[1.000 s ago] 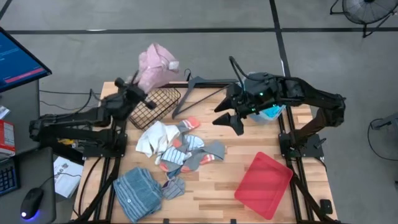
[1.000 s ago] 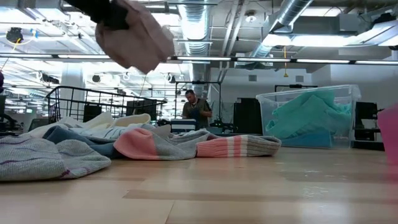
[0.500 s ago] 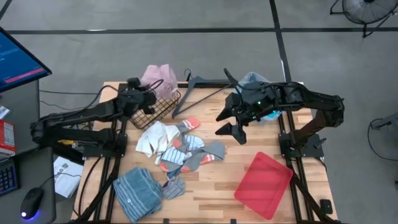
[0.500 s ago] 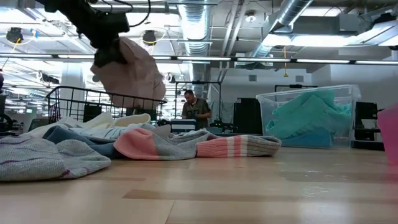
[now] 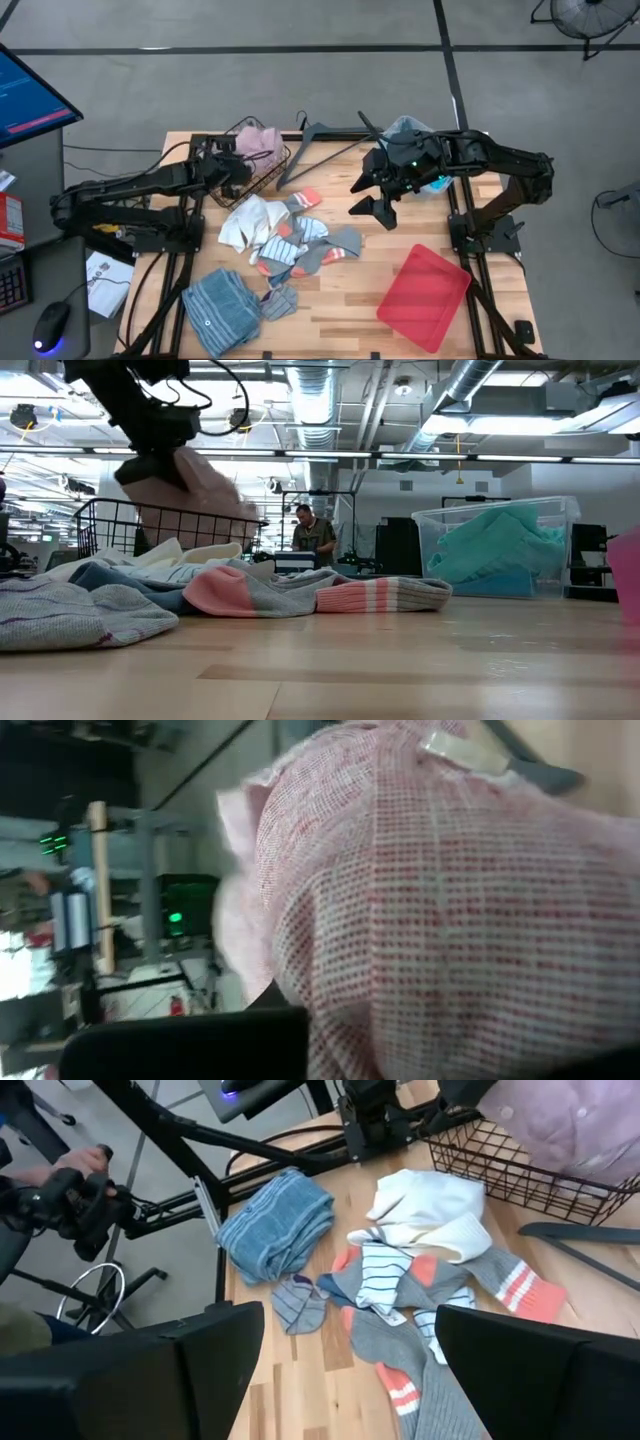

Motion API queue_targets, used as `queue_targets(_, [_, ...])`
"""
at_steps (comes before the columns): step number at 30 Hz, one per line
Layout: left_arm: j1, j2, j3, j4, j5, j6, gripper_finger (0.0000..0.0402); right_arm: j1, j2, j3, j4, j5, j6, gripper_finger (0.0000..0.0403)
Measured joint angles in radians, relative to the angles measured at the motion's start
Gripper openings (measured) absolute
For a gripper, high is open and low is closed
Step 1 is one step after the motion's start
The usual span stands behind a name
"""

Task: Pick & Place Cloths
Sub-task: Put the pink polo shirt into the black wire basket

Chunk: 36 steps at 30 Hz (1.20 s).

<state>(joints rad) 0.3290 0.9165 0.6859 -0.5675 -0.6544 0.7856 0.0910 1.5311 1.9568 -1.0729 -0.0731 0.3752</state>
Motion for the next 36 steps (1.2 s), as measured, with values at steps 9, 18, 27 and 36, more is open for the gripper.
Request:
queue_targets(9, [0.0,0.0,-0.001,-0.046,0.029,0.137,0.003,0.0,0.0,0.0,0.002,0.0,-0.019,0.0291])
queue_targets(18, [0.061,0.009,-0.001,-0.025,0.086,0.382,0.003,-0.002,0.0,0.0,0.003,0.0,-0.02,0.0291])
queue_targets(27, [0.119,0.067,-0.015,0.002,0.217,0.362,0.003,-0.001,0.0,0.0,0.002,0.0,-0.019,0.0291])
queue_targets(36, [0.119,0.216,-0.015,0.008,0.204,0.359,0.0045,-0.001,0.0,0.0,-0.008,0.0,-0.026,0.0291])
